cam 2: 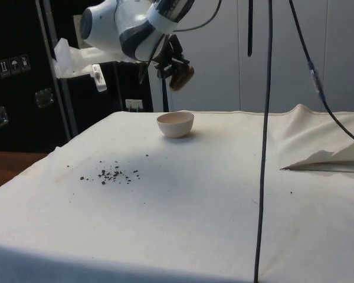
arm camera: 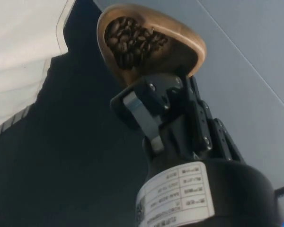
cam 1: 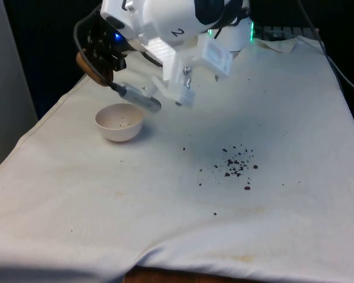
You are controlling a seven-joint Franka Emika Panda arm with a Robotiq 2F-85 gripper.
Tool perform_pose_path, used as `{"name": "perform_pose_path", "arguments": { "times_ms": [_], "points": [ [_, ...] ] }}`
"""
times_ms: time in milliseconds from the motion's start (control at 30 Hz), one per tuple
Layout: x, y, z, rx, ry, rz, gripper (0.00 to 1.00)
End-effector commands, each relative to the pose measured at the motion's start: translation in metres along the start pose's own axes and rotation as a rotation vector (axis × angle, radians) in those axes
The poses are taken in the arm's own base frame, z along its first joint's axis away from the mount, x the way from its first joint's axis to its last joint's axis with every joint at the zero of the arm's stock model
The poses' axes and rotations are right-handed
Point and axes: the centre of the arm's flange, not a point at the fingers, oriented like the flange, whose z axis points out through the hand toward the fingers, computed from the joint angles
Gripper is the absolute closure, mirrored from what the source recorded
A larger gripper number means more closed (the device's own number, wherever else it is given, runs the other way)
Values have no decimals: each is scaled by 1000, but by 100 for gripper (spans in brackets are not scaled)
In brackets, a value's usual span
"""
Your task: Pour the coffee beans from the cup into the bowl.
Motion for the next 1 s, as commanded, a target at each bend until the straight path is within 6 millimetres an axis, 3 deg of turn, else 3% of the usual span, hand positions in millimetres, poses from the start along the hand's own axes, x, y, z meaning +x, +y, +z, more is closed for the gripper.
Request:
{"name": "perform_pose_path", "arguments": {
  "times_ms": [0, 967],
  "points": [
    [-2, -6, -3, -18, 2, 1, 100],
    [-13, -51, -11, -216, 40, 6, 100]
  ]
}}
